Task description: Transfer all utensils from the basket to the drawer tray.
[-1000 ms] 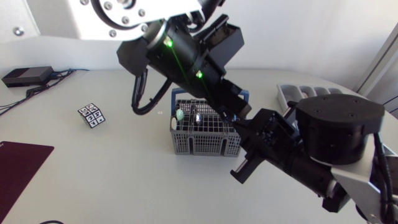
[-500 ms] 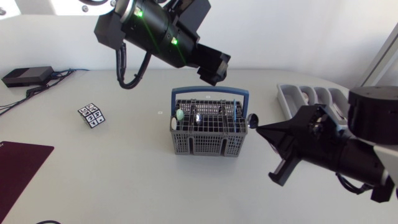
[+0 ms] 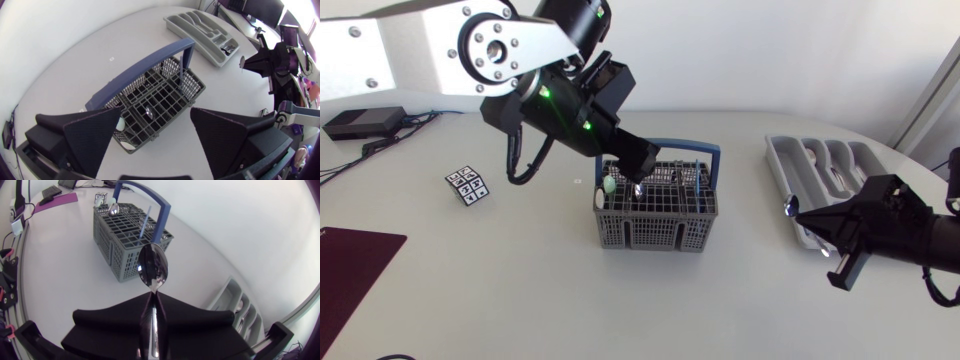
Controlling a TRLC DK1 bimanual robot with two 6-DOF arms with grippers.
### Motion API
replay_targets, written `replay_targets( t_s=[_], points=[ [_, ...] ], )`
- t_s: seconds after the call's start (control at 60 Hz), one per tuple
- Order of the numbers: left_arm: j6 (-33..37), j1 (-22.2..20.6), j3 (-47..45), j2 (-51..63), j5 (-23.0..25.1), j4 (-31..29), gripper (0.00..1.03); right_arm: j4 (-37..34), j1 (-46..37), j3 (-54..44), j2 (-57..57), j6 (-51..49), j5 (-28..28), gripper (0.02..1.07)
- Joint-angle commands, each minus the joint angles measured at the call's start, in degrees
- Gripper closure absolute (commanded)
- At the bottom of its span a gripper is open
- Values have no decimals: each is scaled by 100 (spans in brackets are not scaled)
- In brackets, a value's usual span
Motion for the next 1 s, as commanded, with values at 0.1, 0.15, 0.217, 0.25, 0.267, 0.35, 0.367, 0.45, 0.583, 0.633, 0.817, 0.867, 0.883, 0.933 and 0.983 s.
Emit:
replay_targets(
  t_s=[0.1,0.15,0.217,0.25,0.267,0.35,0.367,0.45,0.583,0.633,0.817,0.867,0.883,0.933,0.983],
  points=[
    [-5,164,-275,-113,39,34,6,-268,-950,571,1057,-1500,-314,101],
    [3,182,-319,-113,48,42,6,-462,-1187,808,1453,-1949,-350,101],
    [12,208,-372,-113,56,42,6,-752,-1478,1134,1971,-2757,-350,101],
    [12,217,-389,-113,56,42,6,-831,-1618,1274,2191,-3100,-341,101],
    [12,217,-415,-113,56,42,6,-857,-1706,1371,2332,-3302,-323,102],
    [12,234,-451,-104,56,60,6,-1007,-2022,1793,2877,-4023,-288,101],
    [12,243,-459,-104,56,60,7,-1033,-2066,1863,2956,-4128,-288,102],
    [12,252,-477,-95,65,60,7,-1086,-2260,2241,3448,-4506,-200,102],
    [-49,243,-574,-51,65,130,7,-1393,-2436,2883,4151,-4902,160,101],
    [-58,234,-600,-42,74,148,7,-1420,-2479,3023,4353,-5042,301,101],
    [-76,269,-679,-34,91,174,7,-1367,-2629,3436,4960,-5482,811,101],
    [-76,278,-688,-16,91,183,7,-1306,-2629,3480,5074,-5552,951,101],
    [-85,287,-697,-7,91,183,7,-1253,-2629,3489,5127,-5570,1039,101],
    [-102,287,-697,19,100,183,7,-1130,-2620,3489,5232,-5614,1188,101],
    [-111,296,-697,37,100,183,7,-1059,-2594,3480,5311,-5649,1320,101]
  ],
)
